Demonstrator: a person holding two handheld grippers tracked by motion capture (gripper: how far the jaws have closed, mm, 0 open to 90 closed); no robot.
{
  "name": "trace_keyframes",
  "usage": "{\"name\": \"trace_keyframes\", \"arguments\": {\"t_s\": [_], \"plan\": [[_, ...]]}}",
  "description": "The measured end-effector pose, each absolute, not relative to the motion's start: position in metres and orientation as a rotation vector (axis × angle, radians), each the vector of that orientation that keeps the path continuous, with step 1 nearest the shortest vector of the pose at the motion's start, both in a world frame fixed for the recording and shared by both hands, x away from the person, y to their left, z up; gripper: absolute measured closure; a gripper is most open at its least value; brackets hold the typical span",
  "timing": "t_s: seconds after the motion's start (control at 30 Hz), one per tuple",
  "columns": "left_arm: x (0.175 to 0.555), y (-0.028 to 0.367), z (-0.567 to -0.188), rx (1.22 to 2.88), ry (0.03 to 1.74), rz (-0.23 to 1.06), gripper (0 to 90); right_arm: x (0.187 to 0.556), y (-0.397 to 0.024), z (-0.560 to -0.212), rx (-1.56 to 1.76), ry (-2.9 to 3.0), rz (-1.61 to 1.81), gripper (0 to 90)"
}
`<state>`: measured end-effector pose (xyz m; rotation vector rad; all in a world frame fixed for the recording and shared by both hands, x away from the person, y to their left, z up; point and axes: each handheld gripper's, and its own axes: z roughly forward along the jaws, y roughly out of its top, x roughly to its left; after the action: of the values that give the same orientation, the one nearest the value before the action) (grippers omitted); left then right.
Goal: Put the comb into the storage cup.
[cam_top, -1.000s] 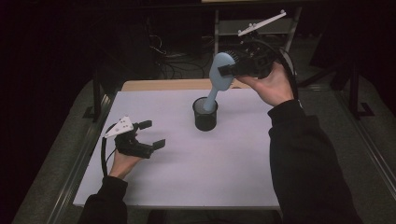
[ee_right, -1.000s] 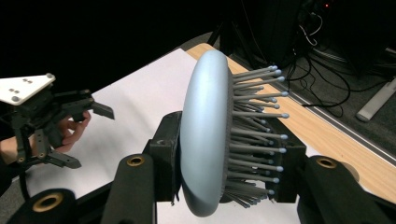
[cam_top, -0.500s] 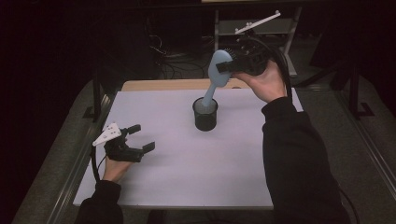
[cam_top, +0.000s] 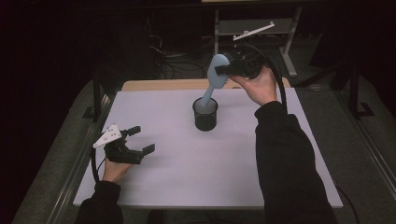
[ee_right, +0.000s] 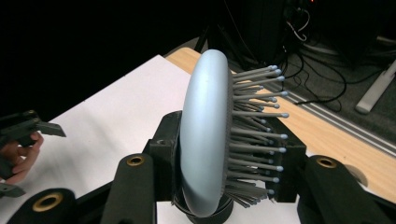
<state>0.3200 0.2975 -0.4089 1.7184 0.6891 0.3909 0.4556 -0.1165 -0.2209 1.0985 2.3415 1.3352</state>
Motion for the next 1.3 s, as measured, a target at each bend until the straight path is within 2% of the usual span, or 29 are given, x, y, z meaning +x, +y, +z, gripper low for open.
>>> {"name": "trace_keyframes", "arguments": {"t_s": [0.2,1.3], "plan": [[0.32,0.297,-0.409,1.716,0.689,0.385,0.0,0.465,-0.117,-0.237,1.133,2.348,1.315,53.8],[0.321,0.296,-0.41,1.719,0.699,0.379,0.0,0.477,-0.112,-0.276,1.179,2.366,1.312,53.8]]}}
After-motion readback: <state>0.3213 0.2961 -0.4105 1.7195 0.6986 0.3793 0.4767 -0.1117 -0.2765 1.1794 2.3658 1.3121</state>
